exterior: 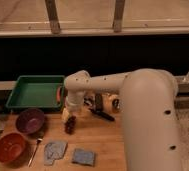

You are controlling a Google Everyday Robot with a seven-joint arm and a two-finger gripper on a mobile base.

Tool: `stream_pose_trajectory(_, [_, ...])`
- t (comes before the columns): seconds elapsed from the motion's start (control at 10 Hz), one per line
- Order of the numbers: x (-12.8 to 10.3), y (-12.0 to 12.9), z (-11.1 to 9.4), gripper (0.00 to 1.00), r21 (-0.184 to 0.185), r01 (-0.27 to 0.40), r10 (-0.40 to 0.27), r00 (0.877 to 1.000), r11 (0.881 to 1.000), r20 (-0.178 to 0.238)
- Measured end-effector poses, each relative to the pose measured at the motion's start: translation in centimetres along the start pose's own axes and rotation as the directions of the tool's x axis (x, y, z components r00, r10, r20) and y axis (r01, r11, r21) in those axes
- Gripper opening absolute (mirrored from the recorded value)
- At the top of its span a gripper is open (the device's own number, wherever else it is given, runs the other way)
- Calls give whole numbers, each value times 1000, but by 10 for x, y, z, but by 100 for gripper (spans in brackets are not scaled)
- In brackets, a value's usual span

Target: Place grapes in red bowl

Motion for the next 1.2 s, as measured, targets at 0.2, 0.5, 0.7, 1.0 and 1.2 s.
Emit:
stream_pose_trajectory(0.2, [-4, 8, 22, 62, -27, 13, -14, 999, 1000, -29])
stream_pose_trajectory(0.5, [-3, 13, 36, 46, -37, 23, -25, 998, 999, -54])
stream_pose_trajectory(0.7, [-1, 15, 38, 29, -29, 31, -33, 998, 999, -50])
stream_pose_trajectory(1.0, [18, 2, 23, 3, -15, -14, 14, 1000, 1000, -24])
stream_pose_trajectory(1.2, [27, -5, 6, 0, 2, -35, 35, 999, 999, 3])
